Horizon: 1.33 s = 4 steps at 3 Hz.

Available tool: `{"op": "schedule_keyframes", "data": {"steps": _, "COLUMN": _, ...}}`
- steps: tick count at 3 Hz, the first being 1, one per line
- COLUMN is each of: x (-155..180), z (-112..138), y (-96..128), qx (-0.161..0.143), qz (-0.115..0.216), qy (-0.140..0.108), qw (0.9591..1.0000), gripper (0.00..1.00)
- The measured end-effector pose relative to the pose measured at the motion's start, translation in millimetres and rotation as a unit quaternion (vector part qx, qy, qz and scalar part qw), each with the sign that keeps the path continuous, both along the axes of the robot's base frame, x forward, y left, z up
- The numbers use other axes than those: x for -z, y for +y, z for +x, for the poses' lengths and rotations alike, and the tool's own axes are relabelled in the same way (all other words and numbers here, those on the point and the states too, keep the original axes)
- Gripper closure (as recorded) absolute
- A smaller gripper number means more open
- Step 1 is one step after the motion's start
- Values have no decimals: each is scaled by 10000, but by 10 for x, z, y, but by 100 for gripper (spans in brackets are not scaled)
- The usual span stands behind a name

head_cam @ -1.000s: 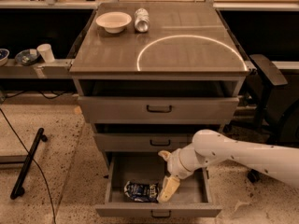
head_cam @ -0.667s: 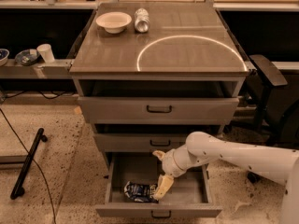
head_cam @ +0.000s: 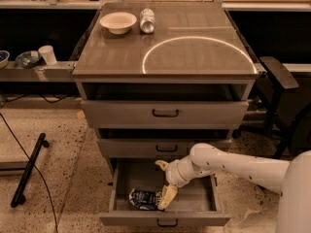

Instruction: Pick blue chip bag from bottom drawer and place on counter

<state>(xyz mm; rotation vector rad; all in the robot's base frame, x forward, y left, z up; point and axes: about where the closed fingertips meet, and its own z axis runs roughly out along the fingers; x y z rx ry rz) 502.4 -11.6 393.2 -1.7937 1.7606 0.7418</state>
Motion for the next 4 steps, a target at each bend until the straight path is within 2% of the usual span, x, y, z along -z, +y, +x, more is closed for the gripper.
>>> {"op": "schedule_keyframes", "data": {"steps": 1, "x": 63, "z": 57, "y": -40, "qx": -159, "qz": -426, "qy": -81, "qw": 9989, "gripper": 0}}
{"op": "schedule_keyframes", "data": {"steps": 2, "x": 146, "z": 66, "y": -124, "qx": -865, "qz": -1328, "qy": -575, "qw": 9857, "gripper": 0}}
{"op": "schedule_keyframes", "data": {"steps": 3, "x": 80, "z": -9, "y": -80, "qx": -1986, "qz": -1939, "qy": -1217, "qw": 9530, "gripper": 0}}
{"op": "schedule_keyframes", "data": {"steps": 4, "x": 116, "z": -19, "y": -137, "qx": -2150, "qz": -2009, "qy": -1296, "qw": 9469, "gripper": 0}}
